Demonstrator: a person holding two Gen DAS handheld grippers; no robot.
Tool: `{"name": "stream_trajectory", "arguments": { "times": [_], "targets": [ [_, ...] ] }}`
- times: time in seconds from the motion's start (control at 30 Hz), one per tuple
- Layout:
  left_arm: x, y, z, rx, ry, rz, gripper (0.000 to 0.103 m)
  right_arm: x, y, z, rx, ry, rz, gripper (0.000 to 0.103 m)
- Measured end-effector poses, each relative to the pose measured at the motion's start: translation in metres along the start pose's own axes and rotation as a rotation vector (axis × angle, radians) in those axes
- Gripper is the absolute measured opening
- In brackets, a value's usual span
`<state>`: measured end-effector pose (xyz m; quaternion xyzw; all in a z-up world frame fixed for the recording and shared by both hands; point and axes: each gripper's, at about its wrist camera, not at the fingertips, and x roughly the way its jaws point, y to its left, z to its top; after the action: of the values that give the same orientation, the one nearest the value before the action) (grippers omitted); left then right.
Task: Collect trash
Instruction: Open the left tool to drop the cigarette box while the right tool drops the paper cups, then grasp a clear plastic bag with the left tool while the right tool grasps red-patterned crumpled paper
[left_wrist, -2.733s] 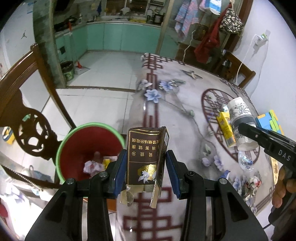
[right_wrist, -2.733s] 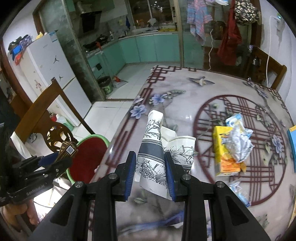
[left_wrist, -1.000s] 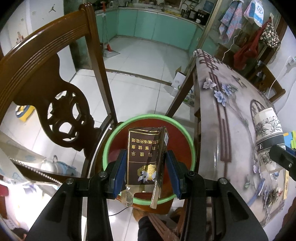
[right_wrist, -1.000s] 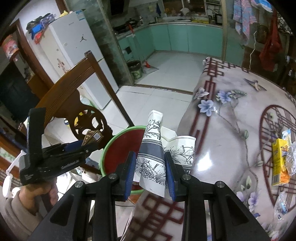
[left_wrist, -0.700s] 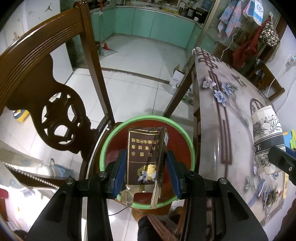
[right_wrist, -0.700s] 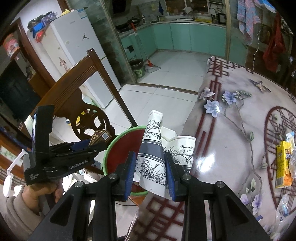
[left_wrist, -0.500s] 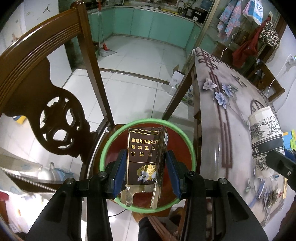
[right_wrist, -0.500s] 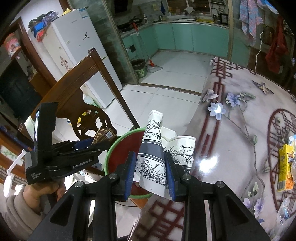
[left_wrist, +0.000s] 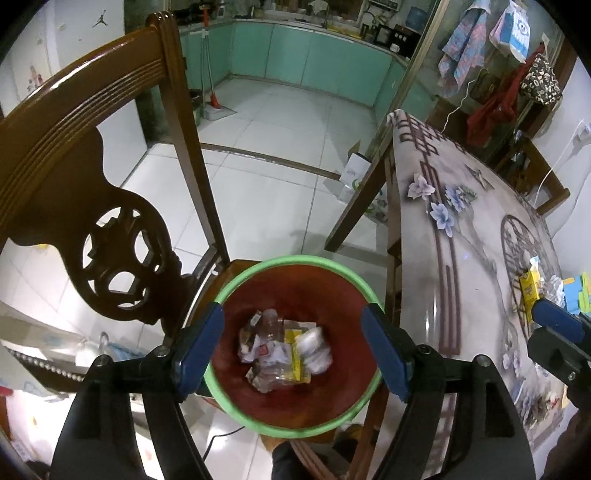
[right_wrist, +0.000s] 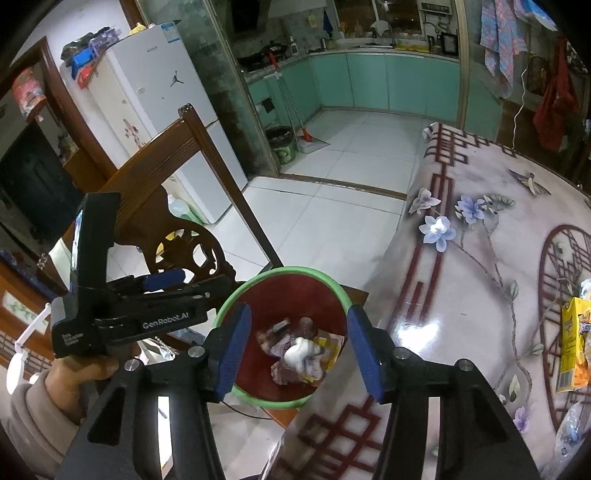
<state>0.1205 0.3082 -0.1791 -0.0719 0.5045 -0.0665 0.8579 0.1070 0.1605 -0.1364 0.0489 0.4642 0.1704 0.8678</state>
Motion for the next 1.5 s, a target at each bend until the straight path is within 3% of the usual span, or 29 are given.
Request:
{"name": "stream_trajectory", "arguments": {
  "times": [0.23, 0.47, 0.63, 0.77, 0.83, 0.93, 1.0, 1.1, 1.2, 1.33, 1.5],
  "targets": [
    [-0.008, -0.023, -0.008, 0.041, -0.004, -0.006, 0.077, -0.025, -0.030, -0.013, 0.081, -0.039, -0.049, 0.053],
    [-0.010, -0.087, -0.025, 0.169, 0.016, -0.063, 0.078, -0.068, -0.080, -0.049, 0.175, -0.065, -0.149, 0.053],
    [-0.013, -0.151, -0.042, 0.278, 0.027, -0.124, 0.079, -0.126, -0.141, -0.116, 0.278, -0.082, -0.322, 0.053],
    [-0.012, -0.203, -0.060, 0.328, 0.052, -0.172, 0.080, -0.173, -0.202, -0.185, 0.382, -0.043, -0.500, 0.053],
    [-0.008, -0.230, -0.067, 0.360, 0.071, -0.187, 0.080, -0.183, -0.226, -0.208, 0.412, -0.004, -0.548, 0.053],
    [-0.008, -0.272, -0.076, 0.388, 0.079, -0.221, 0.080, -0.180, -0.263, -0.239, 0.483, 0.097, -0.503, 0.058],
    [-0.009, -0.301, -0.083, 0.400, 0.087, -0.259, 0.081, -0.174, -0.278, -0.253, 0.499, 0.119, -0.445, 0.058],
    [-0.007, -0.343, -0.096, 0.427, 0.107, -0.291, 0.081, -0.168, -0.290, -0.262, 0.461, 0.162, -0.458, 0.033],
    [0.002, -0.383, -0.111, 0.448, 0.141, -0.327, 0.081, -0.188, -0.307, -0.263, 0.486, 0.098, -0.392, 0.029],
    [0.022, -0.429, -0.125, 0.465, 0.191, -0.359, 0.081, -0.226, -0.339, -0.271, 0.549, 0.012, -0.442, 0.029],
    [0.049, -0.462, -0.137, 0.439, 0.228, -0.339, 0.081, -0.266, -0.372, -0.274, 0.610, -0.071, -0.480, 0.029]
  ]
}}
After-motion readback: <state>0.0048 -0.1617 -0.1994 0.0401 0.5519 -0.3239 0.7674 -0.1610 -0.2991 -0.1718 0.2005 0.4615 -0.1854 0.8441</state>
